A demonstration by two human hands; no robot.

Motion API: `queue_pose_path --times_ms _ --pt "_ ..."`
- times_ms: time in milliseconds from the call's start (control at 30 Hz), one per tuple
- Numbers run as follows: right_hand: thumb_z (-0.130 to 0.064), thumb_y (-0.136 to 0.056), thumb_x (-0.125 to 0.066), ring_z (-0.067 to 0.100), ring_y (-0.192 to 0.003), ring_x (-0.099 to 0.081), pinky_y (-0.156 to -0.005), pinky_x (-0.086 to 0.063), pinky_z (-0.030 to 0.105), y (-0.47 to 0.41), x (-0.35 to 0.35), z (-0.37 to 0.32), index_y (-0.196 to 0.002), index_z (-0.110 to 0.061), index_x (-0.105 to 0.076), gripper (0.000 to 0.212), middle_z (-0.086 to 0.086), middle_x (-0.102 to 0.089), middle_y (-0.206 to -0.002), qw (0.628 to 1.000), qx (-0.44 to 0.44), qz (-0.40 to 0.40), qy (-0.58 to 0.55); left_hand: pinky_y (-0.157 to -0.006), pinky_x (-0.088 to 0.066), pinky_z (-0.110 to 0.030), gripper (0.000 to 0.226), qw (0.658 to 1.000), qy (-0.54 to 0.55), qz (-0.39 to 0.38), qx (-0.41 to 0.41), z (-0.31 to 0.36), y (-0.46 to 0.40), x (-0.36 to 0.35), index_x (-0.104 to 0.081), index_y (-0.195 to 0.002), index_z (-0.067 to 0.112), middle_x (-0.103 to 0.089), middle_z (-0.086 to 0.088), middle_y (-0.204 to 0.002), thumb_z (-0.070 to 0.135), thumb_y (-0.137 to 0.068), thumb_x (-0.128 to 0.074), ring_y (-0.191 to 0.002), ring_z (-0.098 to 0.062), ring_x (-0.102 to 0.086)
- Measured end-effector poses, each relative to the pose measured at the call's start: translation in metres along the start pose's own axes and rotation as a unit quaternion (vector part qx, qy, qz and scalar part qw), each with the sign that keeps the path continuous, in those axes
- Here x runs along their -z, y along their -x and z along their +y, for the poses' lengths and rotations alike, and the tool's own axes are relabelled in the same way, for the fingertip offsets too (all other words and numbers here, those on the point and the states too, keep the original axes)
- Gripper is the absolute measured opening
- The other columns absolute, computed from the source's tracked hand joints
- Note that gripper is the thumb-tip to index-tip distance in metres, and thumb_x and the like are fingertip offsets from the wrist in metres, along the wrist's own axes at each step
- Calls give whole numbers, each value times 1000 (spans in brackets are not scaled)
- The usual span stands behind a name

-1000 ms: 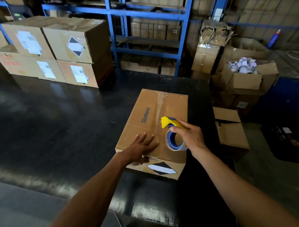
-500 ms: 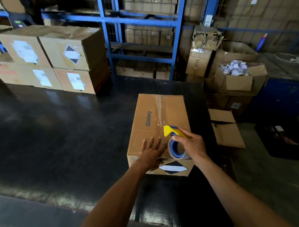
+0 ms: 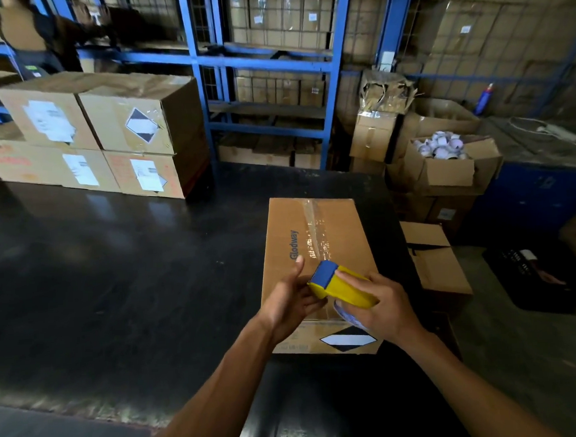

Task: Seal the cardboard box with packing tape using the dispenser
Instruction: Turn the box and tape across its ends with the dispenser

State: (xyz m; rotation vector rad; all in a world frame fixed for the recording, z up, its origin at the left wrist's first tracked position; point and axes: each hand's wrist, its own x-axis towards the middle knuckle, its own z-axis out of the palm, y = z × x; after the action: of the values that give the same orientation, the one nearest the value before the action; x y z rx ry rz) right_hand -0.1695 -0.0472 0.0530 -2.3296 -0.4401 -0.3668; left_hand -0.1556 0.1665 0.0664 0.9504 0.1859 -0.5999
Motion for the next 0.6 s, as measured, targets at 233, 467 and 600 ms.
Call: queue_pose_path --times_ms 233,467,600 --pt "-52 -74 -73 8 -80 -56 -63 -48 29 -4 -23 -10 -131 -56 -51 62 -15 -51 -93 998 56 -22 -19 -86 -58 -43 30 988 82 127 26 -4 1 19 -65 -116 2 -77 -15 -86 26 -98 -61 -89 -28 -71" --pt "-58 -73 -74 4 -70 -48 -60 -37 17 -10 -11 -18 -131 -62 -47 64 -18 -44 -88 989 95 -109 41 -67 -61 -39 17 944 -46 313 -96 -23 2 37 -74 -85 1 -73 -15 -79 16 -92 -69 -73 -26 -71" --pt "-58 -72 -74 9 -65 -46 -57 -35 18 -16 0 -20 -132 -50 -55 63 -6 -45 -85 978 131 -137 89 -66 -58 -41 30 919 -97 338 -177 -49 8 41 -77 -75 8 -76 -12 -74 28 -94 -66 -71 -28 -73"
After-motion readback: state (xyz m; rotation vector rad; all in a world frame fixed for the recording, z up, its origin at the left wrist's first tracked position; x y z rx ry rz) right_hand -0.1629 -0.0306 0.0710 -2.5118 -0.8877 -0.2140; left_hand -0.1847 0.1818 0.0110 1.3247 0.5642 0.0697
